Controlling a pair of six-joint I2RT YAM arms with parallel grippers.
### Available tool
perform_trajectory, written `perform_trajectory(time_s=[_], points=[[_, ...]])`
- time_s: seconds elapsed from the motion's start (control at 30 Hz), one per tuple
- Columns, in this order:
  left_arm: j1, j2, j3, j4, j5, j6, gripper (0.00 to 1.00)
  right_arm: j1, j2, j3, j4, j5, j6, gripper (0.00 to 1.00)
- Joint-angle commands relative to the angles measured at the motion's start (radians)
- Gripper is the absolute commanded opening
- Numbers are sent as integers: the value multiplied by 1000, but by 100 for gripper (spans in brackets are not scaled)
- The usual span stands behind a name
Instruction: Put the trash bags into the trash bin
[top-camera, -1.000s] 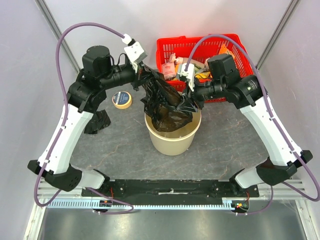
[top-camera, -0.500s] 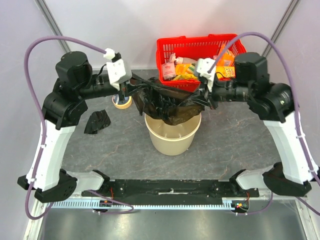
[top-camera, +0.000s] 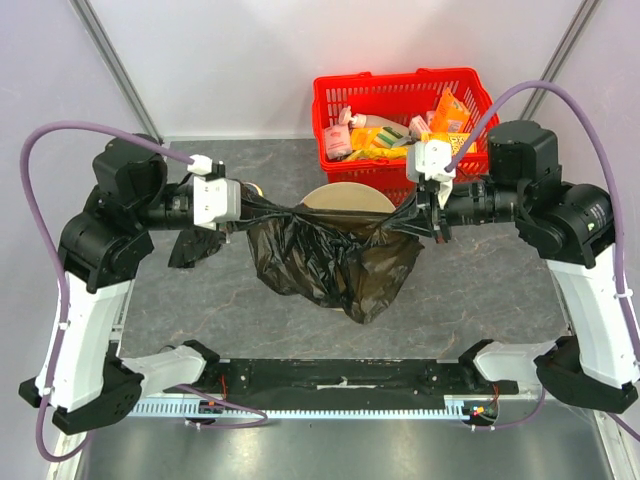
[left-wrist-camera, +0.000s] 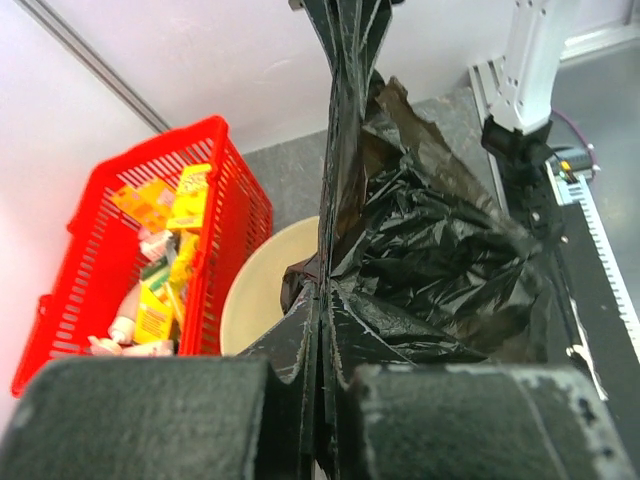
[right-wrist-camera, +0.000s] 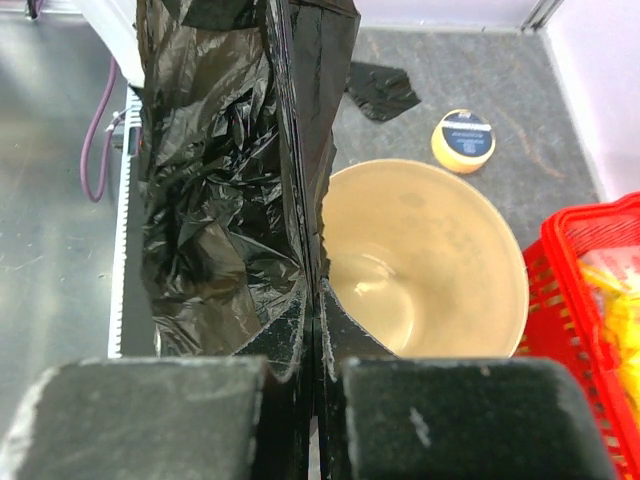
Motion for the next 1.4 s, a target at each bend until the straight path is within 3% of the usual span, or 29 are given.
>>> perform_trajectory(time_s=[0.0,0.37,0.67,0.87,1.1,1.17,1.23,1.27,1.3,1.37], points=[[4,-31,-68,-88,7,120,2,-4,-40,-73,-108,53,-33,0],[2,-57,-373,-75,-255,268,2,-4,-77,-334,-29,412,-31,0],[4,-94,-531,27,-425,274,2,-4,-100,-440,53,670,-5,0],[4,-105,-612,99,-521,284,2,-4,-95,-510,108,709,10,0],[2,-134,-614,84,-504,252,3,-3,-126,-526,107,643,-4,1],[2,-140,-603,65,-484,245,10,-4,-129,-524,99,641,-4,3],[4,-146,-582,36,-440,228,36,-4,-130,-524,96,632,-4,3],[4,-149,-567,21,-415,219,44,-4,-130,-524,96,624,-2,3],[4,-151,-548,10,-389,205,60,-4,-127,-524,96,621,1,2],[2,-159,-525,8,-342,156,73,-6,-121,-524,94,609,2,0]])
